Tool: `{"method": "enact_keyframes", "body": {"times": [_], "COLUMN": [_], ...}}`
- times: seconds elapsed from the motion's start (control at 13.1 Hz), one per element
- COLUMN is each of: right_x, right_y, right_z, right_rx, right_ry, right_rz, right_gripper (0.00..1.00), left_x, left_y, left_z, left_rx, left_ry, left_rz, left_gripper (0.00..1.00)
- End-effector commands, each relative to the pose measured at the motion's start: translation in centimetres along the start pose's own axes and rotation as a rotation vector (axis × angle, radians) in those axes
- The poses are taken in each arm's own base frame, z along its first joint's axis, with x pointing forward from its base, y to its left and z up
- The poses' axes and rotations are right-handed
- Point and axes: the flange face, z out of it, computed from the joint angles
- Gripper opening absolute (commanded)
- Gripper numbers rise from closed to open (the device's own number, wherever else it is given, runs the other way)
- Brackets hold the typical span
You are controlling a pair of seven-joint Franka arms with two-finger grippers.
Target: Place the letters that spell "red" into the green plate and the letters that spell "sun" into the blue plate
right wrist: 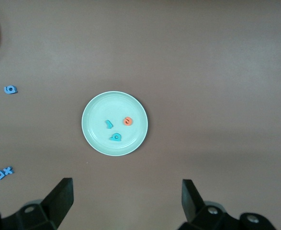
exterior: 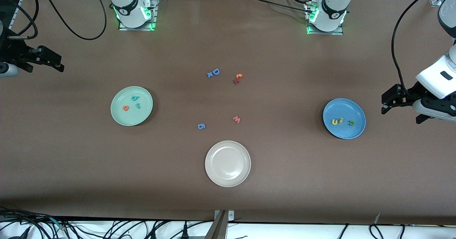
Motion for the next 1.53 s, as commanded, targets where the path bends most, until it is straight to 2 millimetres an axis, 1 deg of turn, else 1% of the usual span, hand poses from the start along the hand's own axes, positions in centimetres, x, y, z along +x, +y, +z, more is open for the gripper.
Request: {"method": "enact_keyframes", "body": {"times": [0.0,0.15,0.23,0.31,0.46,0.61,0.84,1.23,1.3,1.45], "right_x": [-0.2,-0.2,-0.2,-0.2,-0.2,-0.2,-0.2,-0.2,-0.2,-0.2], "right_y": [-0.1,-0.1,-0.1,-0.1,-0.1,-0.1,-0.1,-0.1,-0.1,-0.1], "right_z": [-0.1,-0.1,-0.1,-0.1,0.0,-0.1,-0.1,0.0,-0.1,-0.1], "right_rx": [0.013,0.013,0.013,0.013,0.013,0.013,0.013,0.013,0.013,0.013], "right_ry": [0.002,0.002,0.002,0.002,0.000,0.000,0.002,-0.001,0.000,0.000], "right_rz": [-0.006,-0.006,-0.006,-0.007,-0.007,-0.006,-0.007,-0.007,-0.007,-0.007], "right_gripper": [1.00,1.00,1.00,1.00,1.00,1.00,1.00,1.00,1.00,1.00], "left_x": [-1.4,-2.5,-3.0,-3.5,-4.2,-5.4,-7.2,-7.6,-7.7,-7.8], "left_y": [0.7,0.7,1.1,1.5,3.0,3.3,3.6,3.6,3.2,3.0], "left_z": [-1.3,-1.9,-1.8,-2.4,-2.4,-2.8,-3.5,-3.0,-2.8,-2.4], "left_rx": [-0.038,-0.079,-0.118,-0.119,-0.118,-0.123,-0.121,-0.128,-0.129,-0.128], "left_ry": [-0.087,-0.132,-0.170,-0.189,-0.257,-0.293,-0.282,-0.315,-0.321,-0.330], "left_rz": [-0.072,-0.142,-0.178,-0.244,-0.320,-0.321,-0.321,-0.325,-0.332,-0.334], "left_gripper": [1.00,1.00,1.00,1.00,1.00,1.00,1.00,1.00,1.00,1.00]}}
